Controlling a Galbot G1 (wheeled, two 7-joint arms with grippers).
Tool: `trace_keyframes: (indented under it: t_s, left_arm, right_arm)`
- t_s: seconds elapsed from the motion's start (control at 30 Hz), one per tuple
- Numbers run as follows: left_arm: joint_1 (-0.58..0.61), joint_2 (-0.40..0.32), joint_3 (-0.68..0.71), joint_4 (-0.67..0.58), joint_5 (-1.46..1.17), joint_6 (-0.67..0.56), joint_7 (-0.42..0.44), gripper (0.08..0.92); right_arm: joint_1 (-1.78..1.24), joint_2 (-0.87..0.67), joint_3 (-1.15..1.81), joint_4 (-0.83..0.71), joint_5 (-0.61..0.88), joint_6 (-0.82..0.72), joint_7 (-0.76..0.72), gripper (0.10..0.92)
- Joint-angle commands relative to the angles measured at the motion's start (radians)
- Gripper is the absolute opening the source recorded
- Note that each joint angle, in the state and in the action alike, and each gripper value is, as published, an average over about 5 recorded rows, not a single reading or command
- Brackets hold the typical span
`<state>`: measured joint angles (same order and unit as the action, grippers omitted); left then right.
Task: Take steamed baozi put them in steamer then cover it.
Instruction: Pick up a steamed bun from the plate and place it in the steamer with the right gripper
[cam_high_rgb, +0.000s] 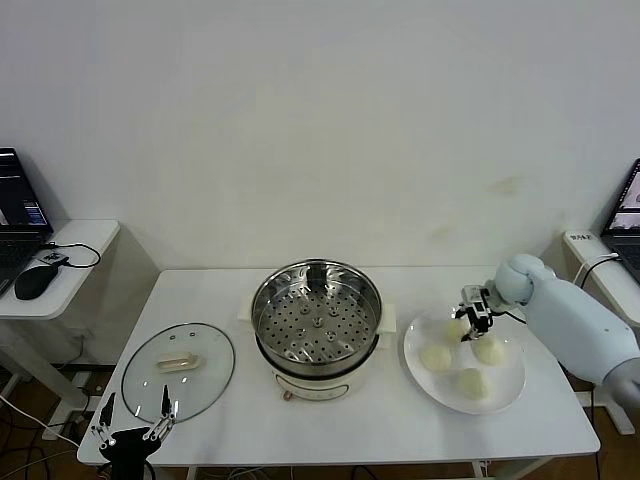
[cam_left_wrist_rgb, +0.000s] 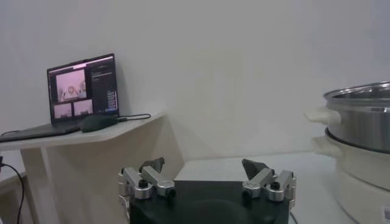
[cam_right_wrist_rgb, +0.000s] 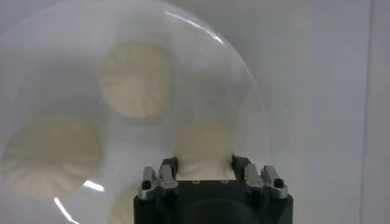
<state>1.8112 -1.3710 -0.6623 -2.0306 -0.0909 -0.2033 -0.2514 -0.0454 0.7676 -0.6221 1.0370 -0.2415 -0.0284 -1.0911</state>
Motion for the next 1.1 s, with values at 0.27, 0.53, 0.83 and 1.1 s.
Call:
trace_keyframes:
  t_s: [0.27, 0.53, 0.83, 1.1]
  left_arm:
    - [-0.006, 0.011, 0.022, -0.006, -0.004, 0.001, 0.001, 0.823]
    - [-0.010, 0.017, 0.030, -0.013, -0.006, 0.001, 0.001, 0.823]
    - [-0.008, 0.028, 0.013, -0.005, -0.014, -0.005, 0.000, 0.823]
    - [-0.005, 0.015, 0.008, -0.001, -0.009, -0.011, 0.001, 0.823]
  right_arm:
    - [0.439, -0.124, -0.276, 0.240, 0.322, -0.021, -0.013, 0.571]
    - [0.632, 0.082, -0.441, 0.235, 0.432, -0.017, 0.020, 0.568]
    - [0.634, 0.330, -0.528, 0.169, 0.419, 0.094, 0.084, 0.572]
    - [0.585, 0.460, -0.593, 0.111, 0.292, 0.283, 0.144, 0.577]
